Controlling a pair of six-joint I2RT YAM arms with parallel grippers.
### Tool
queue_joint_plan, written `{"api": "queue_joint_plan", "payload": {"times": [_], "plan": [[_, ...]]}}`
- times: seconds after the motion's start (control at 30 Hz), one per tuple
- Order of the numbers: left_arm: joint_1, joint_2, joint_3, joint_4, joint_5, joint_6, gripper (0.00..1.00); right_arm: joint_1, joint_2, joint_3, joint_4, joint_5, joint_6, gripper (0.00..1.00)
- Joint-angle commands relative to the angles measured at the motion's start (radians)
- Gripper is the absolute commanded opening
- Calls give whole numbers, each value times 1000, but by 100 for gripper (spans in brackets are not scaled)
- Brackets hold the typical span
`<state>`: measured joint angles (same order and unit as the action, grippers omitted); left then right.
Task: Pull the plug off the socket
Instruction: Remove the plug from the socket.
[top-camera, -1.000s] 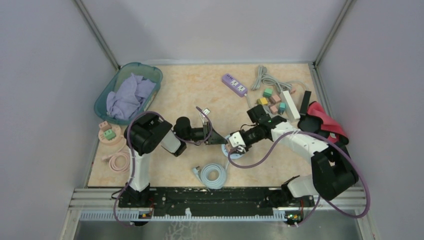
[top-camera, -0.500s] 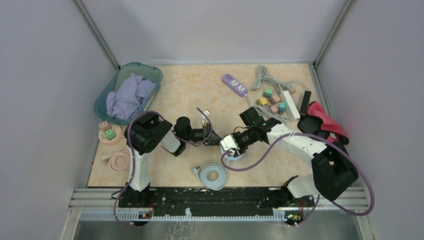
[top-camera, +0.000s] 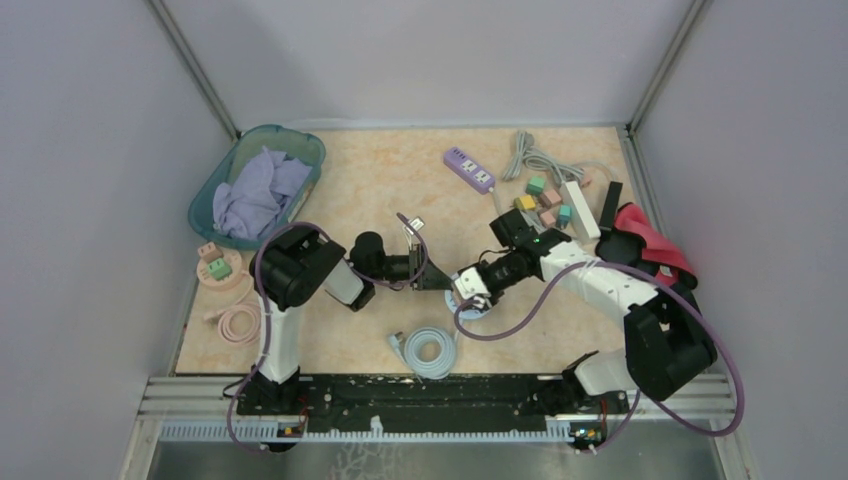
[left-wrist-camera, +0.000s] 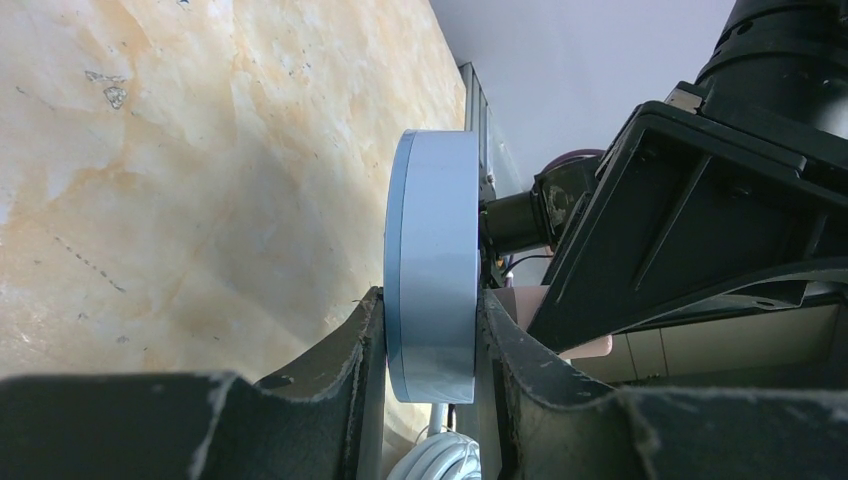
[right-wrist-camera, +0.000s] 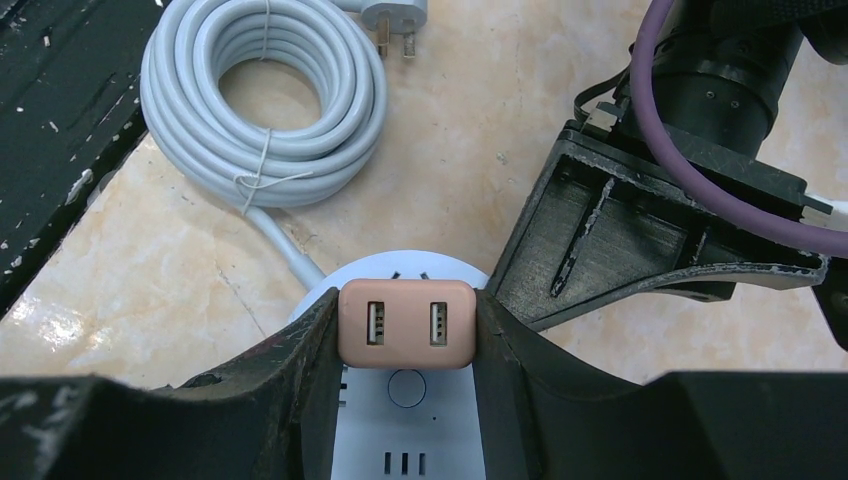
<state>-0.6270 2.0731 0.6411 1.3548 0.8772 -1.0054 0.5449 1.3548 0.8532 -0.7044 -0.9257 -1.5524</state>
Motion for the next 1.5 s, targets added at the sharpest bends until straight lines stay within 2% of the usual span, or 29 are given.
{"api": "queue_joint_plan", "payload": {"times": [0.0, 0.2, 0.43, 0.73, 0.97, 1.1, 1.3, 1.37, 1.47], "plan": [[24, 13, 2, -86, -60, 80, 0, 9, -55, 48, -92, -177, -26, 0], [23, 22, 26, -124, -63, 91, 0, 126, -38, 44, 37, -104, 126, 0], [22, 10, 22, -164, -72, 120, 0, 129, -45, 75, 28, -64, 158, 0], [25, 13, 14, -150, -70, 121, 0, -31, -87, 102, -121, -186, 8, 0], [25, 3, 10, -154, -75, 120, 0, -47, -85, 98, -176, -230, -63, 0], [26, -7, -2, -133, -75, 117, 0, -64, -88, 104, -55, -216, 108, 0], [26, -36, -19, -94, -76, 119, 0, -189, -106, 101, 94, -284, 375, 0], [26, -47, -26, -77, -81, 120, 0, -255, -115, 90, 197, -285, 533, 0], [26, -62, -42, -54, -89, 121, 0, -338, -123, 54, 432, -231, 874, 0]]}}
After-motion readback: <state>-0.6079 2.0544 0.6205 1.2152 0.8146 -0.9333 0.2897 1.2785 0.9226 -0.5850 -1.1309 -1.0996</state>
